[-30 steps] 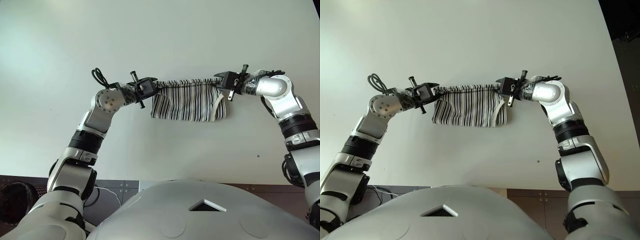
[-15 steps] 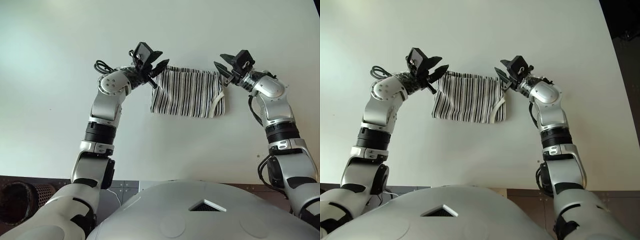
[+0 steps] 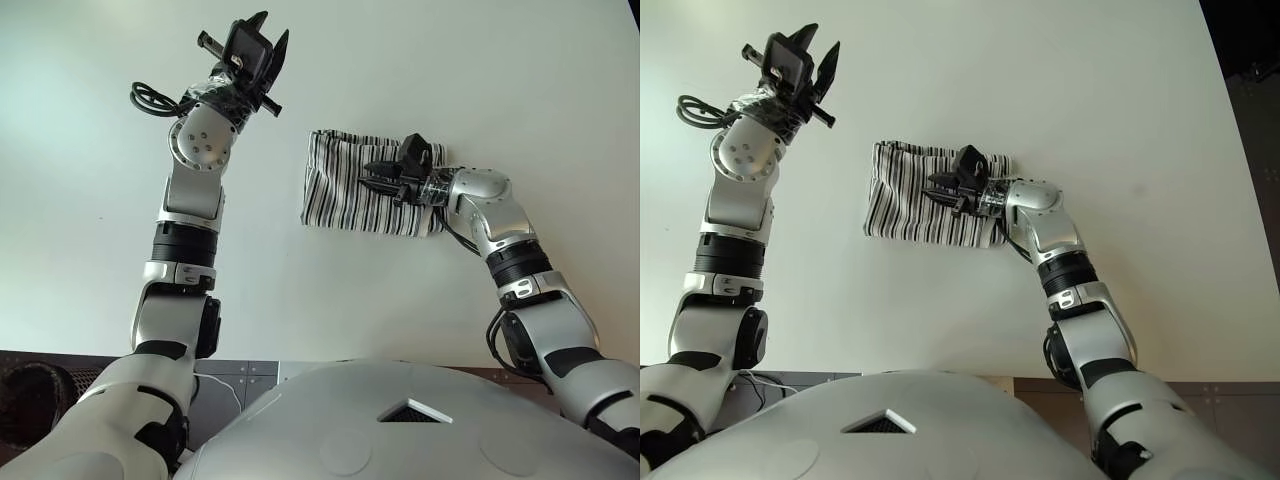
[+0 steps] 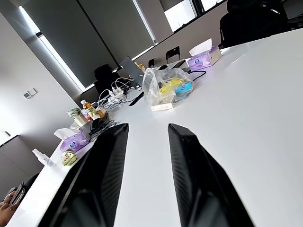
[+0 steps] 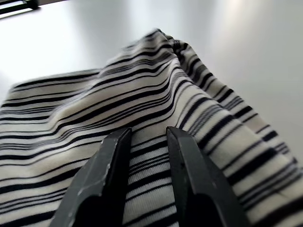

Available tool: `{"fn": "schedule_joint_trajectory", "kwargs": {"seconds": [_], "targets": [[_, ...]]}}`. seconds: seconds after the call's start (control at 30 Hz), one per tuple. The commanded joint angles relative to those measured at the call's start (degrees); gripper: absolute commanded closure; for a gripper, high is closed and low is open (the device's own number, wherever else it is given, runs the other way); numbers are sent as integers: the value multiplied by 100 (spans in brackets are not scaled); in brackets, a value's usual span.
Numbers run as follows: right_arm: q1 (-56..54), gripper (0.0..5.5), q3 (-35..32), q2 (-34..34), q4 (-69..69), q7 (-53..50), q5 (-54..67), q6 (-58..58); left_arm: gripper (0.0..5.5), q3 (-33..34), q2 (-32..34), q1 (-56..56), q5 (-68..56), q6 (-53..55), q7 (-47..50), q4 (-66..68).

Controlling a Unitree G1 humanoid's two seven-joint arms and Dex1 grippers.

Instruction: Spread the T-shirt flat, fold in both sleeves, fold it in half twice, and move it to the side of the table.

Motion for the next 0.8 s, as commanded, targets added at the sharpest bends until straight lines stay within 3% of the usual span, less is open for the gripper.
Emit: {"fn": "schedule_joint_trajectory", "kwargs": {"seconds": [0.03, 0.27, 0.43, 0.67, 0.8], "targets": [[-25, 415, -846, -674, 703, -351, 131, -110, 397, 122, 135, 152, 74, -43, 67, -247], [999, 415, -1696, -1503, 1824, -2927, -385, -437, 397, 212, 162, 363, 136, 10, 279, -646], [1756, 415, -2966, -1226, 2006, -5046, 307, 13, 397, 358, 174, 719, 223, 173, 568, -1072], [1828, 415, -2990, -1233, 1784, -5192, 116, -393, 397, 364, 119, 894, 362, 190, 780, -1243], [2118, 415, -3147, -1089, -375, -5488, 34, -1262, 397, 531, 28, 1007, 177, 237, 858, -1662]]}}
